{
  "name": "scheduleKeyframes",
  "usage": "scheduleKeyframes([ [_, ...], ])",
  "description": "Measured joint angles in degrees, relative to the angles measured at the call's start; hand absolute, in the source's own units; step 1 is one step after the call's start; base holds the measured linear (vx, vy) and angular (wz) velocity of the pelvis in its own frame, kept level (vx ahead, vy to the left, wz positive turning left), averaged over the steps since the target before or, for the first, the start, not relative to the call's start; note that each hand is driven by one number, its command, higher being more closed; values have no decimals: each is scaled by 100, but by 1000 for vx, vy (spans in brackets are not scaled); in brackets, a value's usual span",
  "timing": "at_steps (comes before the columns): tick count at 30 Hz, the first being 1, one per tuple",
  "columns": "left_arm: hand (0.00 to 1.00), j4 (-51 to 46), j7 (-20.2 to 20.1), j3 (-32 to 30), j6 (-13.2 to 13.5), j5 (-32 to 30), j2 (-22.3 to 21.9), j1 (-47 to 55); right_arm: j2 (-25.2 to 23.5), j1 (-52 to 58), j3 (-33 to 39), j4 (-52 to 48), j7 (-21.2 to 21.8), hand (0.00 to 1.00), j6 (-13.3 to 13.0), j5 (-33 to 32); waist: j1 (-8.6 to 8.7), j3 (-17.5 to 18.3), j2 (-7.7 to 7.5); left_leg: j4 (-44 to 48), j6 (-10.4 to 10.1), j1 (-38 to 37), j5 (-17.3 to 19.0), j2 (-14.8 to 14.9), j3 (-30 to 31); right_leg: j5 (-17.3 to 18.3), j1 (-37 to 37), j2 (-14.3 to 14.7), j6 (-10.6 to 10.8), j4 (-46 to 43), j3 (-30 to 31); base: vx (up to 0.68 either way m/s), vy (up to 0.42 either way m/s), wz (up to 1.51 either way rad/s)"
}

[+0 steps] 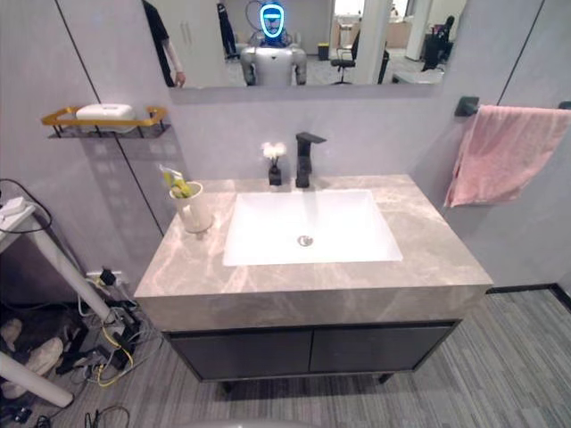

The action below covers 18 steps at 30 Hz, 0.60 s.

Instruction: Organize washtable

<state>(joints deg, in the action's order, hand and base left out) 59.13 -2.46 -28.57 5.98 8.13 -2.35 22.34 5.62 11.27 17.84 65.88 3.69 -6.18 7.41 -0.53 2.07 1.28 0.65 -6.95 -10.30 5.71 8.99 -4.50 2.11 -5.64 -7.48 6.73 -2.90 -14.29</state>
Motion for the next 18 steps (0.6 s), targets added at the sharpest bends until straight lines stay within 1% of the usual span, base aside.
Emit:
scheduleKeyframes([
  [7, 0, -16, 4, 367, 135, -209, 203, -120, -50, -88, -81, 33, -4, 0, 1, 6, 7, -147, -143, -25, 2, 31, 2, -25, 111, 109, 7, -48, 26, -93, -122, 14, 4, 8],
  [11, 0, -16, 5, 402, 177, -245, 215, -119, -52, -95, -81, 30, -6, 0, 0, 6, 49, -170, -146, -28, 4, 31, 10, -27, 119, 146, 10, -53, 4, -112, -131, 3, 1, 2],
  [14, 0, -21, 7, 411, 187, -284, 216, -115, -56, -148, -80, 31, -5, 0, -1, 7, 126, -234, -149, -27, 6, 30, 14, -27, 109, 146, 15, -53, 3, -117, -121, -1, 2, -1],
  [18, 0, -23, 11, 420, 195, -325, 219, -120, -56, -183, -74, 31, -9, 0, -7, 5, 129, -246, -146, -26, 12, 36, 24, -27, 31, 148, 83, -52, 9, -175, -33, 7, 11, -9],
])
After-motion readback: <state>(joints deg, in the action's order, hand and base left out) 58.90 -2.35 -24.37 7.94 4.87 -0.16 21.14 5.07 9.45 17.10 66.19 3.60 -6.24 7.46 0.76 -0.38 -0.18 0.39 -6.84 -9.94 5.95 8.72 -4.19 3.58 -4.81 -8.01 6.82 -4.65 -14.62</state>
